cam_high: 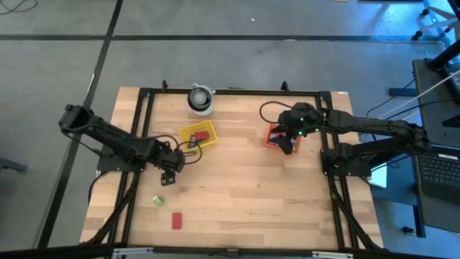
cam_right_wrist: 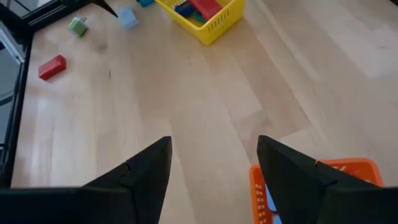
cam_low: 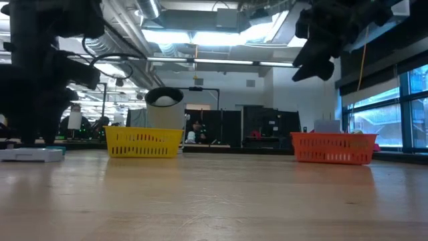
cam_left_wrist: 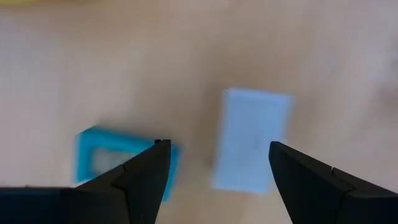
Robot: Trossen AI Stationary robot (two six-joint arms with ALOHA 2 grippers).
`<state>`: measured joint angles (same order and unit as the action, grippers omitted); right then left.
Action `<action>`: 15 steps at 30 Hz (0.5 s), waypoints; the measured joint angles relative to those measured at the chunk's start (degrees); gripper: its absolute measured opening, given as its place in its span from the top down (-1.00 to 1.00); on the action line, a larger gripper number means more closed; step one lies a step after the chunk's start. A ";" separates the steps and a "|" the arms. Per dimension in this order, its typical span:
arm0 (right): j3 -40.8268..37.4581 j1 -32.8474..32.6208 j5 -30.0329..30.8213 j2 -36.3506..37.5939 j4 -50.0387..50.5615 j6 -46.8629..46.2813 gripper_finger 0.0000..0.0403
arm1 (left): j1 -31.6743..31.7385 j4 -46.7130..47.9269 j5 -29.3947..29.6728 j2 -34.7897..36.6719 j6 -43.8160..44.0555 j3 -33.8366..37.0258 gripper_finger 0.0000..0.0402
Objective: Pick & Place Office items
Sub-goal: Put the white digital clock into the yellow bin
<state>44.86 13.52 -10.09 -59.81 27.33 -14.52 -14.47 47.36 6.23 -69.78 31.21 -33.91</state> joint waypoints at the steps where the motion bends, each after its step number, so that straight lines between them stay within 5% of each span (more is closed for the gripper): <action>1: 0.00 -0.28 0.00 0.00 -0.01 0.00 -0.18 | -0.34 -1.34 -1.24 0.00 -0.38 0.00 -0.33; 15: 0.04 -4.78 0.19 0.00 -2.90 -0.09 -0.18 | -0.97 -4.30 -3.37 0.00 -0.04 0.00 -0.33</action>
<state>44.91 8.74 -9.90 -59.81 24.43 -14.61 -15.44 43.06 2.86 -69.78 31.17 -33.91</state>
